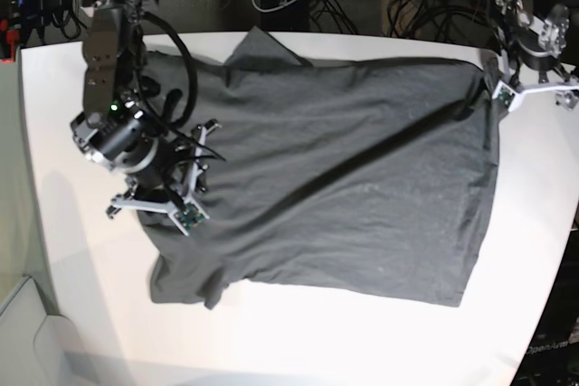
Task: Layout the t-shirt on the table in an organized manner, then fold the t-shirt properly
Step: 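Release the shirt with the right gripper and regrasp the shirt edge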
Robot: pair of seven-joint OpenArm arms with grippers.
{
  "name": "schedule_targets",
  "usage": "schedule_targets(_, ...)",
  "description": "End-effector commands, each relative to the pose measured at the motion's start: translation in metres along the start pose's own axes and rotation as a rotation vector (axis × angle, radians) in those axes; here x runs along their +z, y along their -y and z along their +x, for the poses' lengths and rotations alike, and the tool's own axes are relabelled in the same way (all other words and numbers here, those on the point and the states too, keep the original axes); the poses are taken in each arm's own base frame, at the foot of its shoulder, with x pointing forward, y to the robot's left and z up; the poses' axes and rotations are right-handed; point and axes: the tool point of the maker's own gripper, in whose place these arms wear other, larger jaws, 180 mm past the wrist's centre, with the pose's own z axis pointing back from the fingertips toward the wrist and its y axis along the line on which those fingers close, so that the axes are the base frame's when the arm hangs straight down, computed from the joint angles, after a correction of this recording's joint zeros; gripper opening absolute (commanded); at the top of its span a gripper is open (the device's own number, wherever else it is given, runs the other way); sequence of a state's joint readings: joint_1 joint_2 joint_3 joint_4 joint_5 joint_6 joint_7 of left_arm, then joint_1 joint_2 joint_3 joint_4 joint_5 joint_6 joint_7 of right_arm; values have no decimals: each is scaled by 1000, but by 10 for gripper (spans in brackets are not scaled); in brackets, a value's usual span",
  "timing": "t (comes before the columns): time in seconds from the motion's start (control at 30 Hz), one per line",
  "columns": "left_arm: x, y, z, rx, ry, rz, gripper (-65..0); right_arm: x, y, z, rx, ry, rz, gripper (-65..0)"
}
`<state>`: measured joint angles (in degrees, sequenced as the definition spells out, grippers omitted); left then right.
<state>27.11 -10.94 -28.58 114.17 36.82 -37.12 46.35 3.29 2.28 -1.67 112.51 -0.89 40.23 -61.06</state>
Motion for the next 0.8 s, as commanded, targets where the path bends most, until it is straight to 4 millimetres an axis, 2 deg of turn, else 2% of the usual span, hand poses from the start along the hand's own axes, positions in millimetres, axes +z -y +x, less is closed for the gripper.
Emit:
schedule_targets(0.0,2,-8,1,0,5,18,-82,2,-2,22,-21,76,3,-525)
schedule_targets(0.07,1,-8,-2,4,-6,5,-82,-3,-15,23,-49,75,38,-596)
schedule_targets(0.13,1,-10,-5,17,-14,9,-82,-13,-40,16,-83,56,105,-634)
schedule_targets(0.27,1,-9,-8,17,-18,6,-82,-35,-70,-19,-130,-56,205,-648)
schedule_targets(0.4,1,-9,-7,20,-15,4,-82,-52,-88,-55,-151,-168,271,-650)
schedule_targets(0.47,1,-8,-6,17,-15,2,-82,-57,-88,-74,-149,-220,286,-650)
schedule_targets(0.57,0,-8,-5,19,-12,3,-82,-64,-89,-91,-160,-249,301,-650)
schedule_targets(0.67,0,-8,-3,19,-8,3,-82,-72,-77,-105,-212,-256,291,-650)
schedule_targets(0.77,-1,-7,-4,19,-8,-1,-82,-80,-54,-126,-265,-289,263,-650)
